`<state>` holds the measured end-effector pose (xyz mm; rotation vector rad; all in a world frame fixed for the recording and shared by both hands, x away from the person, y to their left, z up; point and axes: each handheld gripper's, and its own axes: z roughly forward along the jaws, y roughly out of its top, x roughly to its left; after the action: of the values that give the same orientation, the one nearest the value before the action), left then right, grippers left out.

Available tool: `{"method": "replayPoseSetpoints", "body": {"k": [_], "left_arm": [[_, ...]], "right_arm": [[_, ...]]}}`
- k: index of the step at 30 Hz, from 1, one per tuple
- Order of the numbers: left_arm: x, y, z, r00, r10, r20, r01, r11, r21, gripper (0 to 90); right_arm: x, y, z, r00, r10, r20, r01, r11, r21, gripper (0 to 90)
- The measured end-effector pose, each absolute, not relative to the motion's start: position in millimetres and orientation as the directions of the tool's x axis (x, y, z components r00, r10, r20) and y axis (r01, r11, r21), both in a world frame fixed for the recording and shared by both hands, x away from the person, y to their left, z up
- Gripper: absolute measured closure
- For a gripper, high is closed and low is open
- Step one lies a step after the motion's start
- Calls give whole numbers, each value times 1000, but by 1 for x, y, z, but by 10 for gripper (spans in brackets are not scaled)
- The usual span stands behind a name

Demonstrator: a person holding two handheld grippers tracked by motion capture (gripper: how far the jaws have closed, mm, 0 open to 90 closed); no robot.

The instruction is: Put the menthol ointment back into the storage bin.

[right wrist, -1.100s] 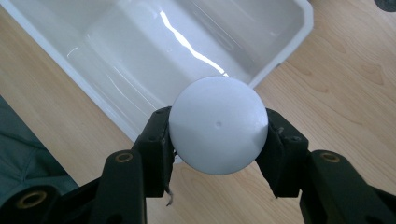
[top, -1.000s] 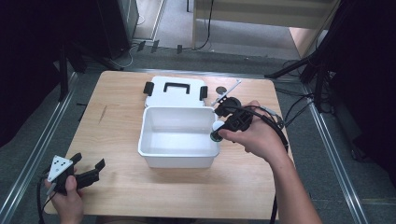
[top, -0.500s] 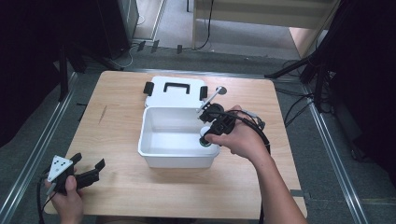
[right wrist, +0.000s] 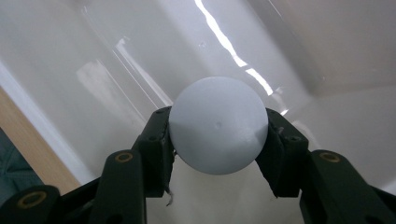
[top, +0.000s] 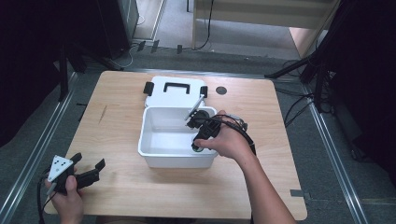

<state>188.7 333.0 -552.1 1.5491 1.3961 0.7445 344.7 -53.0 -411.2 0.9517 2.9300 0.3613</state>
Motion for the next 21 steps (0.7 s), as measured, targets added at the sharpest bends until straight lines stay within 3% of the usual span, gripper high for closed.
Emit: {"method": "replayPoseSetpoints", "body": {"k": [21], "left_arm": [[189,332,-552,183,976,-116,436,25,900,82]], "right_arm": [[349,-42,-440,-839,543,8,540,832,131,509]]}}
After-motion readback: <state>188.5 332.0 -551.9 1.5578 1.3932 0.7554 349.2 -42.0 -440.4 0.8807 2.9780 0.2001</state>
